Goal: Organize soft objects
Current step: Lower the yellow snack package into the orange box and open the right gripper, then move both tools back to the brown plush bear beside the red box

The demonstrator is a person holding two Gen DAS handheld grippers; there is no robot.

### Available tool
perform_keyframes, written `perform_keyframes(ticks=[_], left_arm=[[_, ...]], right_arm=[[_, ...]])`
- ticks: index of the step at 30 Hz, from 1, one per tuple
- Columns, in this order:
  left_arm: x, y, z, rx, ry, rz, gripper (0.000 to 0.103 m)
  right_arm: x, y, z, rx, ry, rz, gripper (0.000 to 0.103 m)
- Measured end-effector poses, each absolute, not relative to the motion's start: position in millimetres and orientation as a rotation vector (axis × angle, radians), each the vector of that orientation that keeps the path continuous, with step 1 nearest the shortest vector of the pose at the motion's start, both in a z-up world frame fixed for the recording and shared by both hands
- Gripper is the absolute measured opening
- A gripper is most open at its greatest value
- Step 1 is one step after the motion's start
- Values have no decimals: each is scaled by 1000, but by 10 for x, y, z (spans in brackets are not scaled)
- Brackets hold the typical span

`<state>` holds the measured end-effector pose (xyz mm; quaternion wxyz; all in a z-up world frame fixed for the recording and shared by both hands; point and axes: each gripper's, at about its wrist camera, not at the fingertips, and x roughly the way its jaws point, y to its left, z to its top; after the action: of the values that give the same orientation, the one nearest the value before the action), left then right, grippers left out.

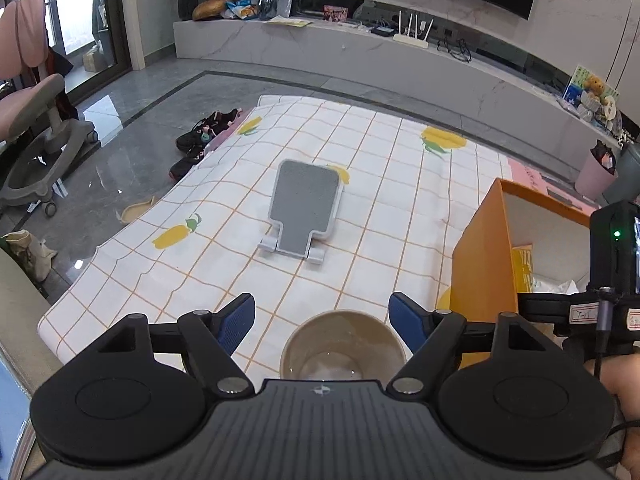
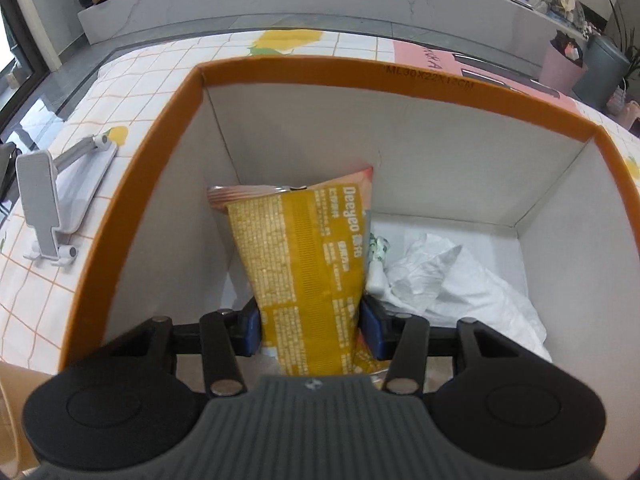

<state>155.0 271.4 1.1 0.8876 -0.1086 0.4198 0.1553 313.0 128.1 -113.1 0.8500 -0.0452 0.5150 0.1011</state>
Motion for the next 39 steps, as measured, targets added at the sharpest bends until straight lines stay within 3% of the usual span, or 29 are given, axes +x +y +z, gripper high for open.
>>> perform_keyframes(ticks=[6, 10, 18, 20, 25, 39], left_arm=[[1531, 2560, 75, -145, 853, 321, 90], [1485, 2440, 169, -79, 819, 333, 90], [1417, 2126, 366, 26, 760, 313, 90], [1339, 2027, 468, 32, 724, 291, 90], [1070, 1817, 807, -4, 618, 223, 88], [449, 1159, 1291, 51, 365, 145, 97]], right_arm=[[3027, 1326, -1200, -142, 1058, 152, 57], [3071, 1249, -1195, -133, 1100, 132, 75], [2850, 1175, -791, -197, 973, 175, 88], [2794, 1146, -642, -212, 951, 183, 95], [2568, 1059, -226, -223, 869, 212, 96], [1769, -155, 764, -154, 694, 217, 100]])
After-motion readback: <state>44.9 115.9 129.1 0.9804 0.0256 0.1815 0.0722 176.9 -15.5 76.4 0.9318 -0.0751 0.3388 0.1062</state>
